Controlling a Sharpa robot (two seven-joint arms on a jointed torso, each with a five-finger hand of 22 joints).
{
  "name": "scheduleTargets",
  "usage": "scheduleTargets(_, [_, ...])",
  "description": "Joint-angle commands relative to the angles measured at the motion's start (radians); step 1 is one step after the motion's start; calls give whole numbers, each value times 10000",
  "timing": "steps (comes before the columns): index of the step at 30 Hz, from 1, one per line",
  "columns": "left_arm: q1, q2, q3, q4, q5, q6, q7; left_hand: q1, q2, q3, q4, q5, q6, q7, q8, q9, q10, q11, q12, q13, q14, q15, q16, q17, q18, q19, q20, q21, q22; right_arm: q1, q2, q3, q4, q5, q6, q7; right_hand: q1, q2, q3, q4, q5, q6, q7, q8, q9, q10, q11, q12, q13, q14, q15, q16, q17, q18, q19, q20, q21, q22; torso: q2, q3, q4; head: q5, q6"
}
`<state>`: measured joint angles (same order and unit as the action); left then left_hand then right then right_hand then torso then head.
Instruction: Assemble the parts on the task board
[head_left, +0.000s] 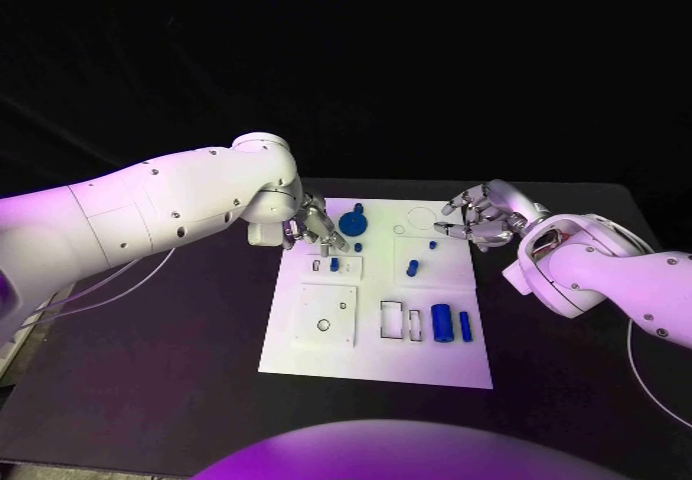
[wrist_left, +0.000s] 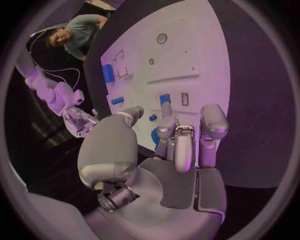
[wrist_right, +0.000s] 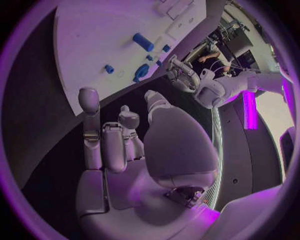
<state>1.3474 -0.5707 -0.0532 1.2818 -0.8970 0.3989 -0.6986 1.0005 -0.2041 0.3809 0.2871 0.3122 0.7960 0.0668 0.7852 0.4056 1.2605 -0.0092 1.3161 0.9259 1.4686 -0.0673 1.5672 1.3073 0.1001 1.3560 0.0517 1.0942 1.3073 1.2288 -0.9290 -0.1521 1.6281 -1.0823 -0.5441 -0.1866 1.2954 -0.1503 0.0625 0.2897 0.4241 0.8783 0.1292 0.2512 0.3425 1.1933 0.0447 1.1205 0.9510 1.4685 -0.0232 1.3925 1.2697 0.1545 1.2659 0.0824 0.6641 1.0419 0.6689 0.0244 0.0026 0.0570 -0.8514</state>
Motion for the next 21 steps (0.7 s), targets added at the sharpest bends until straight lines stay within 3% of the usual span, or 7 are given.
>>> scheduleTargets(1, [49,-151,79,178,-116,-891,117,185,40,-101,0,171,-83,19,-95,-26,-31,49,-9,-54,1022,81,36,2635,-25,105,-4,-25,1190,-5,18,0,-32,-109,53,62,71,-34,62,13,37,-65,2,17,15,-75,20,-39,-17,235,-23,-59,-7,80,35,-18,-57,-15,-29,-5,8,9,70])
scheduleTargets(4, [100,-347,145,265,-297,-1301,179,432,43,-165,-26,340,-108,43,-145,-40,-249,53,-199,-447,1022,81,36,2635,-5,72,-1,-127,1168,-8,24,0,-57,-111,53,66,71,-34,62,13,37,-65,2,17,15,-75,20,-39,-17,235,-23,-59,-7,80,35,-18,-57,-15,-20,5,18,-5,170])
scheduleTargets(6, [123,-461,173,241,-577,-1685,272,659,50,-236,-12,537,-200,76,-217,-62,-437,73,-380,-778,1022,93,36,2635,-11,87,8,-129,1176,-10,30,0,-77,-111,53,68,71,-34,62,13,37,-65,2,17,15,-75,20,-39,-17,235,-23,-59,-7,80,35,-18,-57,-15,-28,-1,28,-18,199])
scheduleTargets(7, [131,-506,184,190,-751,-1901,346,838,26,-289,-10,611,-359,123,-325,-104,-730,107,-658,-1288,1022,116,36,2635,9,47,22,-253,1143,-12,33,0,-89,-112,53,70,71,-34,62,13,37,-65,2,17,15,-75,20,-39,-17,235,-23,-59,-7,80,35,-18,-57,-15,-32,-9,33,-24,219])
scheduleTargets(8, [135,-531,191,139,-870,-2064,411,904,11,-339,5,613,-436,151,-381,-129,-733,130,-686,-1307,1022,133,36,2635,9,47,35,-271,1139,-13,37,0,-99,-112,55,72,71,-34,62,13,37,-65,2,17,15,-75,20,-39,-17,235,-23,-59,-7,80,35,-18,-57,-15,-33,-18,39,-26,233])
scheduleTargets(14, [123,-554,203,-67,-1336,-2413,579,897,65,-634,50,104,-479,197,-503,-203,-802,177,-841,-1550,1022,180,36,2635,13,63,84,-321,1137,-25,45,0,-143,-112,58,83,75,-31,68,12,39,-68,2,16,15,-74,20,-38,-18,233,-22,-64,-13,79,39,-17,-52,-10,3,-38,30,-2,339])
scheduleTargets(21, [67,-373,194,-479,-1754,-2551,678,887,102,-720,54,-46,-489,202,-529,-220,-762,182,-823,-1504,1022,184,36,2635,11,78,91,-313,1145,-33,82,0,-174,-112,61,94,75,-31,68,12,39,-68,2,16,15,-74,20,-38,-18,233,-22,-64,-13,79,39,-17,-52,-10,19,-27,23,84,366])
